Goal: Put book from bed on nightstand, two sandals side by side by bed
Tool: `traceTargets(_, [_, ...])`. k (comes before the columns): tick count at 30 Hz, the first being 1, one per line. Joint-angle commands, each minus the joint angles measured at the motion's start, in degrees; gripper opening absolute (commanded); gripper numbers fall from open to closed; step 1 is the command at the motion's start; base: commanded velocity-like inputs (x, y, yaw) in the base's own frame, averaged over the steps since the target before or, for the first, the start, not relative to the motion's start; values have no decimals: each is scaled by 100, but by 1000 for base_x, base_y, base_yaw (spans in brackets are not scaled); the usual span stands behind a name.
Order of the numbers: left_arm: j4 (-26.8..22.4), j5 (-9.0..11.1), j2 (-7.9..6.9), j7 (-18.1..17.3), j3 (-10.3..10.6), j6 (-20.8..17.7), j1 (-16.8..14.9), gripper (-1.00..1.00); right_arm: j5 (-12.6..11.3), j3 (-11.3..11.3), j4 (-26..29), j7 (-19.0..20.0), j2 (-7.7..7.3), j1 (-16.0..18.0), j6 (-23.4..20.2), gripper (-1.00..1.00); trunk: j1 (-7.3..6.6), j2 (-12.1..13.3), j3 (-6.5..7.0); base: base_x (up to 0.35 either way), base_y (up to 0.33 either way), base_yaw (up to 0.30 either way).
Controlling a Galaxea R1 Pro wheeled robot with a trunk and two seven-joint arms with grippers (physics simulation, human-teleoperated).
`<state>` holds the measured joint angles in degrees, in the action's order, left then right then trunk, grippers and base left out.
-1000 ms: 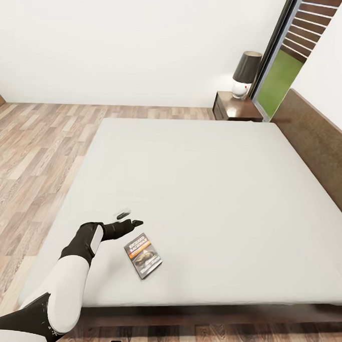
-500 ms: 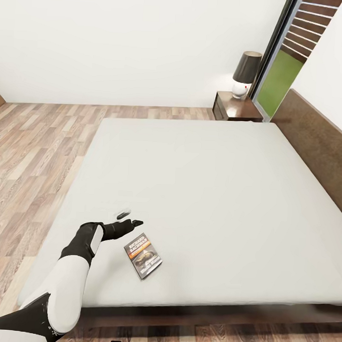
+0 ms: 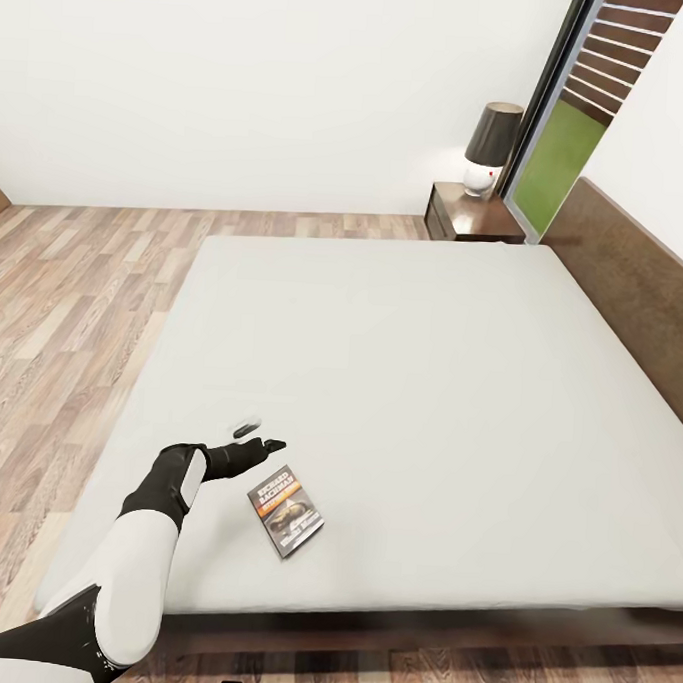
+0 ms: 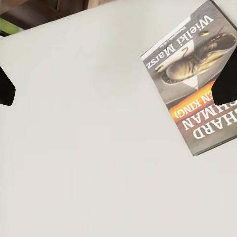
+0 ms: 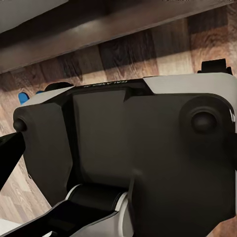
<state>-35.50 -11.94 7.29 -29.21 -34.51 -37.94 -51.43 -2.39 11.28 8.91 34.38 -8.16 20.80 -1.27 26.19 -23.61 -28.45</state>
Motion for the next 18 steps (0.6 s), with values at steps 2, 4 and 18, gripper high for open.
traceTargets(2, [-10,-59,9,-50,-47,-30,-7,100,-22,15,-3,30,-1,3,-13,100,47,-91,-45,0,0,0])
traceTargets(4, [-10,-59,9,-50,-47,-30,-7,100,-23,15,-3,30,-1,3,-13,100,91,-172,-80,0,0,0])
traceTargets(18, [-10,-55,9,-53,-47,-30,-7,100,-23,15,-3,26,-1,3,-13,100,399,-733,-332,0,0,0])
